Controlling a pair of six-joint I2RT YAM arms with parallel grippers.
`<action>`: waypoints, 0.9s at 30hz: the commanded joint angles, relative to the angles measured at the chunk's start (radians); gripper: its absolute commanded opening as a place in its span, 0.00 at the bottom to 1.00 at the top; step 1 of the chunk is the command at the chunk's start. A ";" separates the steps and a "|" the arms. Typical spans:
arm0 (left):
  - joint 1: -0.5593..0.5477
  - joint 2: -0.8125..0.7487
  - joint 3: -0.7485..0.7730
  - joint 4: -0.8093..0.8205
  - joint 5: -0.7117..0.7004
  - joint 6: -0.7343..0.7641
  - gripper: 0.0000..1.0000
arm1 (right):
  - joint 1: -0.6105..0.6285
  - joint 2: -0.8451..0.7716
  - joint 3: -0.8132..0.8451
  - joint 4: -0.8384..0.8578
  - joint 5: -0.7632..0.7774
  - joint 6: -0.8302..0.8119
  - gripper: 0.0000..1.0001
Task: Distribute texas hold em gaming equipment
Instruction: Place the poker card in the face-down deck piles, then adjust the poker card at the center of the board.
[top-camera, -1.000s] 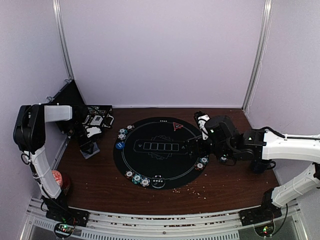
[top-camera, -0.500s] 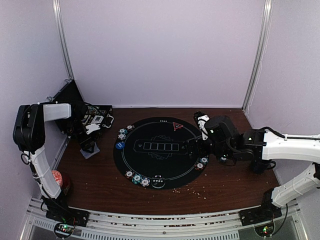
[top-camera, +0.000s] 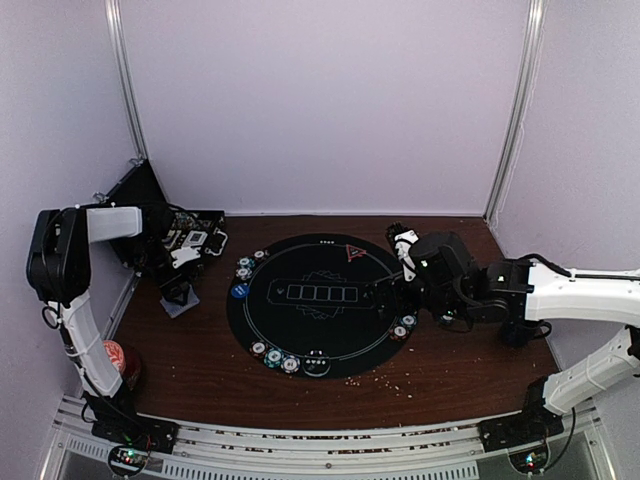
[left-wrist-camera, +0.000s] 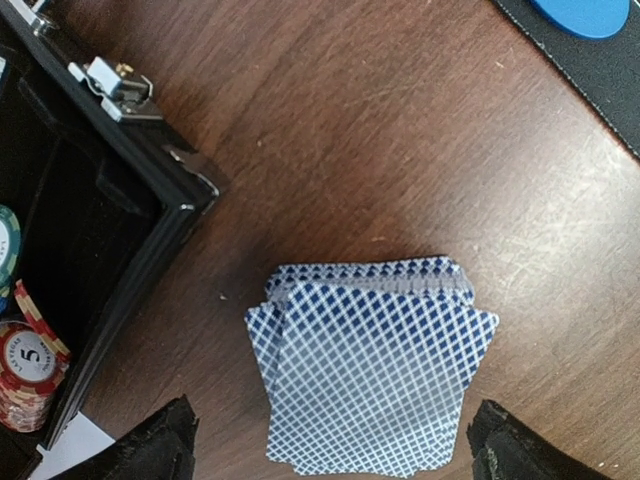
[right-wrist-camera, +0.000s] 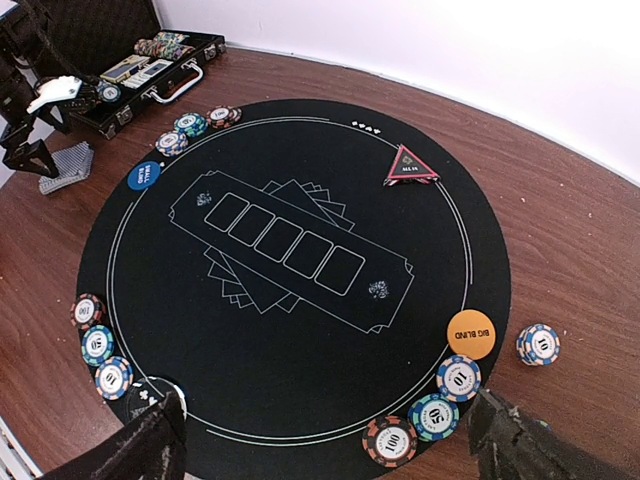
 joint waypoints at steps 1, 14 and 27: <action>0.013 0.039 0.001 -0.001 0.020 -0.017 0.98 | 0.008 -0.018 0.003 0.005 0.026 -0.003 1.00; 0.024 0.073 -0.023 0.011 0.017 -0.012 0.98 | 0.010 -0.012 0.006 0.004 0.037 -0.004 1.00; 0.025 0.127 -0.059 0.011 -0.013 0.006 0.93 | 0.013 -0.012 0.005 0.003 0.041 -0.006 1.00</action>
